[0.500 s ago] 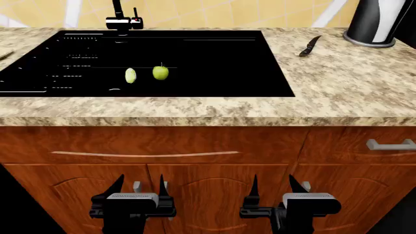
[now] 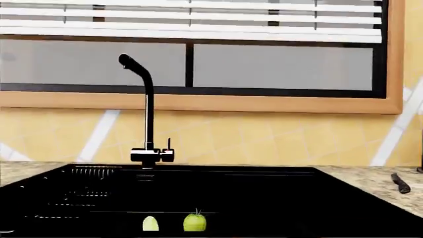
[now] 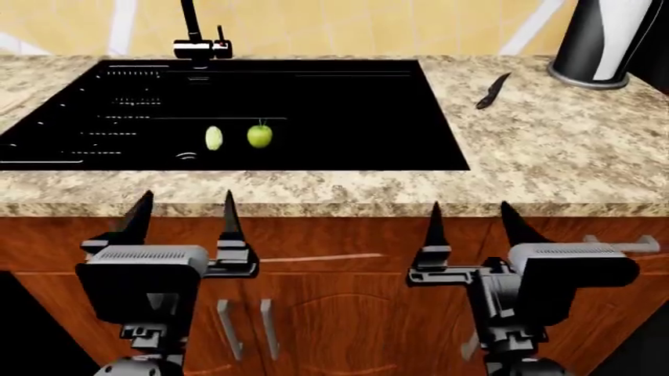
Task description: Pick the vegetables from the sink and place them on the cutting board.
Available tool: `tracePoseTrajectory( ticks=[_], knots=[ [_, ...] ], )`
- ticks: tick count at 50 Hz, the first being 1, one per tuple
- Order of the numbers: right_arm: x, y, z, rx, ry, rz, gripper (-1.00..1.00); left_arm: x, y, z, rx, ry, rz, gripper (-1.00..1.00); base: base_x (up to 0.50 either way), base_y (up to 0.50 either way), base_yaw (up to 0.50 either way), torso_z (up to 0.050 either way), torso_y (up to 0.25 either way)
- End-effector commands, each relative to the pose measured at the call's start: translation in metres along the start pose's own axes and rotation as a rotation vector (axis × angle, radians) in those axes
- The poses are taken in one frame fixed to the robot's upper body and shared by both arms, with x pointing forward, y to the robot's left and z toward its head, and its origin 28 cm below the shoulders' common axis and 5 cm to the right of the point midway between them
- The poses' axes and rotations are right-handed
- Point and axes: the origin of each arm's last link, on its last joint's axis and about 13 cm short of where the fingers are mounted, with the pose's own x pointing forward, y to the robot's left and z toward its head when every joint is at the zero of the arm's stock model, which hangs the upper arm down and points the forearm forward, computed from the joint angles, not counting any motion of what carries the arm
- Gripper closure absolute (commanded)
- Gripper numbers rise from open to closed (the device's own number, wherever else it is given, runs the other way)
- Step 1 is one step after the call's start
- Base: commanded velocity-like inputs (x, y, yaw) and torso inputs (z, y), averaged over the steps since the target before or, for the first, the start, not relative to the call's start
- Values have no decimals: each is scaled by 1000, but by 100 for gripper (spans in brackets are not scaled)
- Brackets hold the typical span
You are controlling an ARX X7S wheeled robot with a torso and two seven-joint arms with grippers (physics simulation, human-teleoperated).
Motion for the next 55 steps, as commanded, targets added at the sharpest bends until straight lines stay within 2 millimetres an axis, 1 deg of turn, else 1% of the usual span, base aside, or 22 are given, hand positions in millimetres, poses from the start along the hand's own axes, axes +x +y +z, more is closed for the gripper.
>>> tracePoseTrajectory(
  ticks=[1,4,7,17,32,45,46,48,51,54,55],
  knots=[
    [-2,-1,46,29,-103,55,-100,5,3,51,-3,-149,-47,-100,0,0,0,50,0],
    [-3,0,47,26,-103,62,-100,4,5,55,7,-158,-44,-100,0,141,0,50,0],
    [-1,2,44,22,-94,79,-100,4,6,54,23,-157,-48,-100,47,500,0,50,0],
    [-4,3,47,34,-110,99,-100,2,2,52,38,-146,-85,-100,79,500,0,48,0],
    [-4,7,45,14,-103,118,-100,1,1,50,54,-148,-86,-100,91,500,0,0,0],
    [-3,5,44,17,-110,103,-100,3,-1,49,52,-130,-88,-100,159,491,0,0,0],
    [0,4,44,28,-106,101,-100,6,-2,50,66,-133,-92,-100,477,250,0,0,0],
    [16,2,46,33,-71,105,-100,22,-6,52,76,-105,-116,-100,500,90,0,0,0],
    [62,-6,61,74,37,116,-100,65,-11,55,43,4,-167,-100,500,0,0,0,0],
    [106,-12,75,39,119,90,-100,109,-14,62,3,118,-156,-100,500,0,0,0,0],
    [118,-13,78,20,139,74,-100,120,-15,64,2,142,-148,-100,500,0,0,0,0]
  ],
)
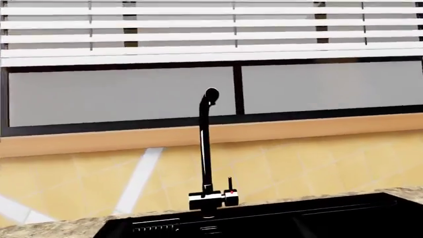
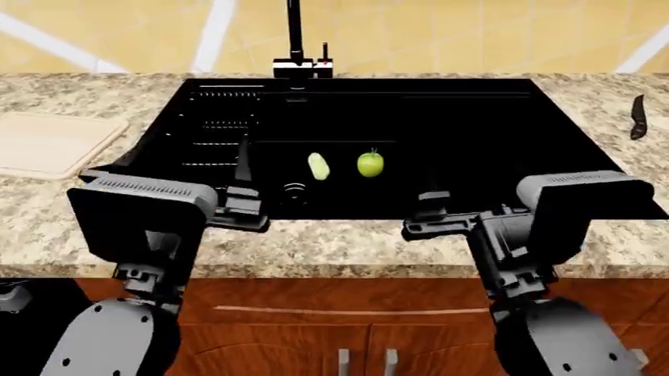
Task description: Pick the vegetables from the sink and place them on the cutting board.
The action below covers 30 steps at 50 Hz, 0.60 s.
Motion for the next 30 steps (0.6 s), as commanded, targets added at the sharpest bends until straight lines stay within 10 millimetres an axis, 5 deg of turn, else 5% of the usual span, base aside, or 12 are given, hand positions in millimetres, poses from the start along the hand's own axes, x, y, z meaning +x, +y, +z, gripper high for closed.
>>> tracePoseTrajectory(
  ticks=[1,11,30],
  knots=[
    [93,-23,31,-34,189,-51,-100,94,0,12,-44,213,-22,-100,500,0,0,0,0],
    [144,-20,46,-104,288,-117,-100,146,11,24,6,261,122,-100,500,0,0,0,0],
    [147,-18,35,-112,312,-131,-100,146,14,14,16,299,143,-100,500,0,0,0,1]
  ],
)
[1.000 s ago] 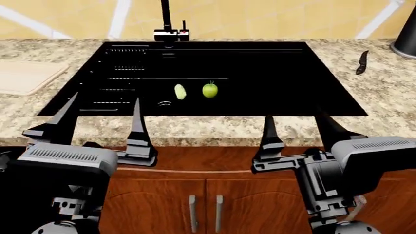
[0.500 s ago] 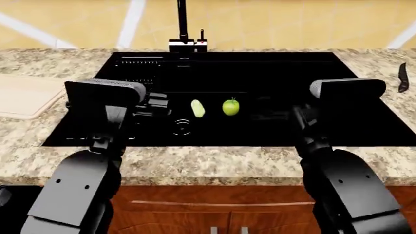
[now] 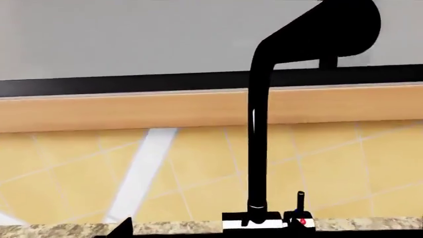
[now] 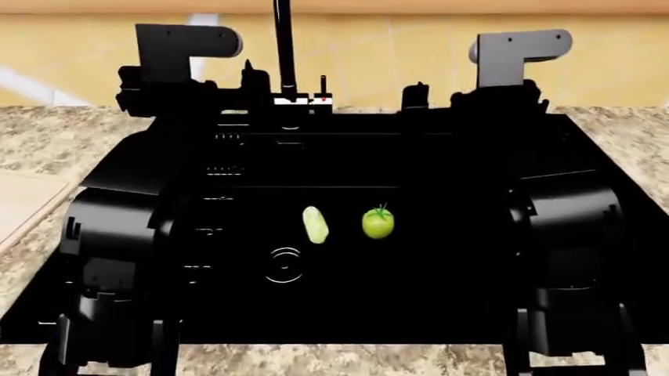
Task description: Pick the vegetables from the sink and place them on the cutting board.
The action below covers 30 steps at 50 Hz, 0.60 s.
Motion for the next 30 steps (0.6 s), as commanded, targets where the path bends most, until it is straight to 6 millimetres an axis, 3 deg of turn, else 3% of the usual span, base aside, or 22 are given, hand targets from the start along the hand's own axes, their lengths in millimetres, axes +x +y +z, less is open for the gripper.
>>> tracePoseTrajectory(
  ticks=[1,20,30],
  knots=[
    [8,0,2,-11,30,-18,-100,7,0,-1,2,36,12,-100,500,0,0,0,0],
    [10,1,-5,-24,44,-8,-100,8,3,-9,4,57,15,-100,500,0,0,0,1],
    [-7,-1,-8,-87,41,57,-100,-2,9,-18,54,58,-1,-100,500,0,0,0,1]
  ],
)
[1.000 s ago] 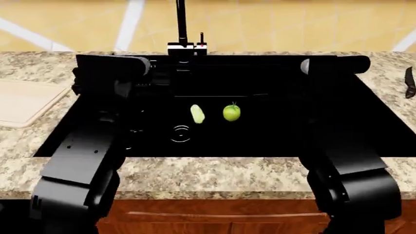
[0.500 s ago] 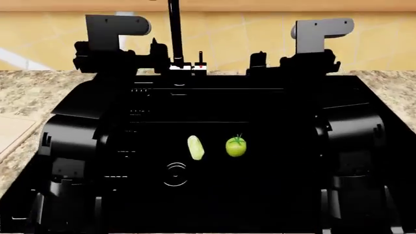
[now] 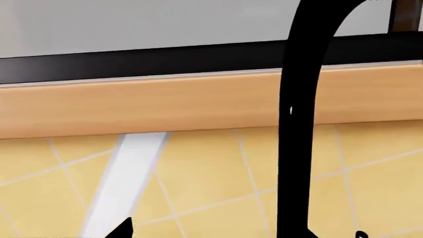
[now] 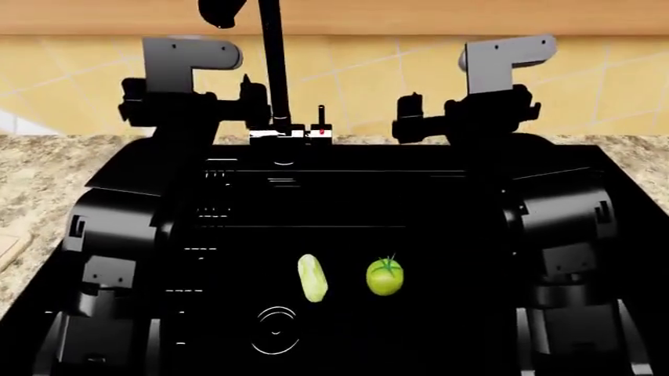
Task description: Pick the vegetables from the sink and place them on the cutting board.
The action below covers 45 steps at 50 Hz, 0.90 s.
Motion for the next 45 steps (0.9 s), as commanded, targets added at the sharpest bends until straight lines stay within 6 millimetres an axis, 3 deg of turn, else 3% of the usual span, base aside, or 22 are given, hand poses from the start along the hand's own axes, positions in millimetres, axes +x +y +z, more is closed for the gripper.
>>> tracePoseTrajectory(
  ticks=[1,4,9,13,19,24,31,39,45],
  knots=[
    [-12,-2,-3,-46,-1,49,-100,-8,3,-5,34,1,-19,-100,500,0,0,0,0],
    [-23,-2,-5,-113,37,121,-100,-24,-1,-6,94,-10,-93,-100,500,0,0,0,0],
    [-61,0,-14,-378,135,284,-100,-71,-4,-2,123,84,-335,-100,0,0,0,0,0],
    [-76,-4,-16,-465,230,370,-100,-87,-3,-6,128,186,-471,-100,0,0,0,0,0],
    [-90,-25,-2,-514,347,392,-100,-87,19,-6,82,312,-545,-100,0,0,0,0,0],
    [-91,-40,21,-557,367,330,-100,-82,26,17,49,382,-570,-100,0,0,0,0,0],
    [-78,-44,21,-559,356,333,-100,-80,3,26,-21,451,-490,-100,0,0,0,0,0],
    [-82,-51,18,-489,271,308,-100,-59,-31,-7,-30,581,-439,-100,0,0,0,0,0],
    [-80,-47,10,-465,240,342,-100,-51,-47,-21,8,636,-361,-100,0,0,0,0,0]
  ],
)
